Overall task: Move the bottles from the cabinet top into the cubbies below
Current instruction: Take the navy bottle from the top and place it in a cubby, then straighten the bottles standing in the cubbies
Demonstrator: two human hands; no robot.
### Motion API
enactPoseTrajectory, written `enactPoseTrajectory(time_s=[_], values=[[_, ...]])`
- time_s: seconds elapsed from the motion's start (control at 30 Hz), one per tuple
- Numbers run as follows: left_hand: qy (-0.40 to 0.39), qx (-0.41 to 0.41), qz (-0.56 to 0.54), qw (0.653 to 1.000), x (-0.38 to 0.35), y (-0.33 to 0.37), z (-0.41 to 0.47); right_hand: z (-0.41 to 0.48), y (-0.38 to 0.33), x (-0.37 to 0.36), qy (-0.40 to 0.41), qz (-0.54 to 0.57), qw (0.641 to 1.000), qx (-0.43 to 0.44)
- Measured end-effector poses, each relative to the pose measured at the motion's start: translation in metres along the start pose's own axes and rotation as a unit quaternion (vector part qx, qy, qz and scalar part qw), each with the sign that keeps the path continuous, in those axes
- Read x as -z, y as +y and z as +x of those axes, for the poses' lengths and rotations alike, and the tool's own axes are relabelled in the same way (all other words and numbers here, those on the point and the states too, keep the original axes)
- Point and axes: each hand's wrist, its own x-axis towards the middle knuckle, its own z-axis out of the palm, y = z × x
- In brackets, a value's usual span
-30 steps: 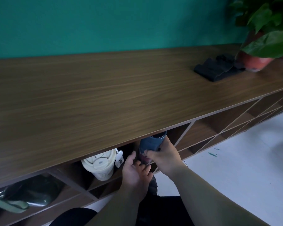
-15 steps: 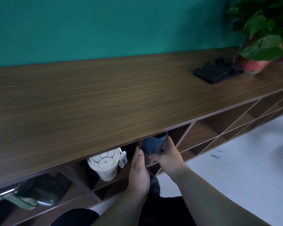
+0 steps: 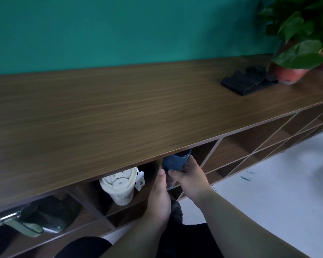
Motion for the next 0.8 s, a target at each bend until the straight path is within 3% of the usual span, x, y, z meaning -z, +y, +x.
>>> enactPoseTrajectory(time_s=[0.2,0.3,0.43,0.57,0.67,0.8], values=[[0.023,0.01,0.024,0.999,0.001,0.007,-0.004,-0.009,-0.011,-0.002,0.015,-0.022,0.999,-0.034],[0.032,0.028,0.051,0.998,0.012,0.007,-0.008,-0.02,-0.019,-0.008,0.027,-0.053,0.99,-0.125],[0.034,0.099,0.061,0.993,0.032,0.004,-0.02,-0.045,-0.029,-0.02,-0.061,-0.112,0.969,-0.211],[0.042,0.155,0.114,0.98,0.058,0.016,-0.048,-0.051,-0.034,-0.04,-0.047,-0.121,0.982,-0.137],[0.112,0.197,0.089,0.97,0.084,0.019,-0.064,-0.053,-0.04,-0.055,-0.013,-0.066,0.99,-0.12],[0.178,0.134,0.013,0.975,0.114,0.032,-0.068,-0.06,-0.049,-0.081,-0.044,0.031,0.994,-0.099]])
